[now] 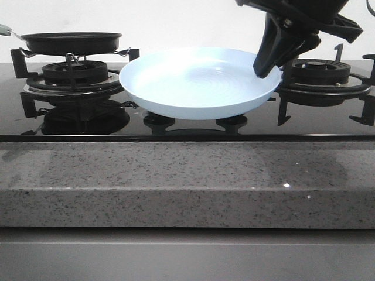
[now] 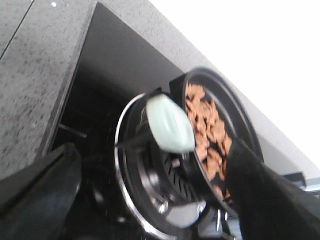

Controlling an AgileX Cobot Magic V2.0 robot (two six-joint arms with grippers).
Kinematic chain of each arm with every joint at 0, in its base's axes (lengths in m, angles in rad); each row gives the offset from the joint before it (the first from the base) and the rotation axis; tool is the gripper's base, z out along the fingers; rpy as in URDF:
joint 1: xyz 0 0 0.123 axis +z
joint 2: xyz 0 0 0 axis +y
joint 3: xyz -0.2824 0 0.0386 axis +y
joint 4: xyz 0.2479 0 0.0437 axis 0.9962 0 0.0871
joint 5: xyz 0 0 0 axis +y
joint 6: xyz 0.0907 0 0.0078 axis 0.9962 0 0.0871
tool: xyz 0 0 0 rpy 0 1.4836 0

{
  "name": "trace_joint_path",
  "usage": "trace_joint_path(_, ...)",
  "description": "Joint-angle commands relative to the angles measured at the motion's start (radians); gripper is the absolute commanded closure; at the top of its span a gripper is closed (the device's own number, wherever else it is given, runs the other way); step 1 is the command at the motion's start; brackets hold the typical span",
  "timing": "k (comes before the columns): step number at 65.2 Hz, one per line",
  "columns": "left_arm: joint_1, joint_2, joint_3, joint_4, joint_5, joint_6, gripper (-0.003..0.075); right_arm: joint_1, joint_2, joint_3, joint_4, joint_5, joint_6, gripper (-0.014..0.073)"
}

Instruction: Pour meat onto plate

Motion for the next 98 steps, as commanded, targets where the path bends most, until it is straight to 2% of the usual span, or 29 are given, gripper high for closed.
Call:
trace_joint_path(1,0.0,0.01,-0.062,-0.115,0.03,0.007,0.0143,-0.003,-0.042,-0.027,0.019,-0.032,-0.014,0.0662)
trace_joint_path(9,0.0,0.065,-0.094,-0.176,0.032,0.007,0.0147,-0.003,-0.042,-0.027,0.019,-0.032,-0.014,0.0662)
trace_joint_path(23,-0.019,0.155,-0.159,-0.293,0.118,0.007,0.0155,-0.003,-0.042,-0.027,0.019,-0.032,-0.014,0.0662)
trace_joint_path(39,-0.08,0.201,-0.217,-0.295,0.13,0.007,0.0155,-0.003,-0.042,-0.027,0.019,-0.032,-0.014,0.0662)
trace_joint_path(60,-0.079,0.201,-0.219,-0.246,0.128,0.007,0.0156,-0.003,-0.042,-0.027,0.019,-0.032,-0.014,0.0662)
trace_joint_path(73,-0.077,0.201,-0.219,-0.244,0.172,0.005,0.0159,-0.003,-0.042,-0.027,0.019,-0.032,-0.014,0.0662)
trace_joint_path(81,-0.075,0.201,-0.219,-0.246,0.166,0.005,0.0235,-0.003,-0.042,-0.027,0.019,-0.032,-0.014,0.0662)
trace_joint_path(98,-0.073,0.201,-0.219,-0.253,0.166,0.005,0.0499,-0.003,-0.042,-0.027,0.019,-0.032,-0.014,0.0662)
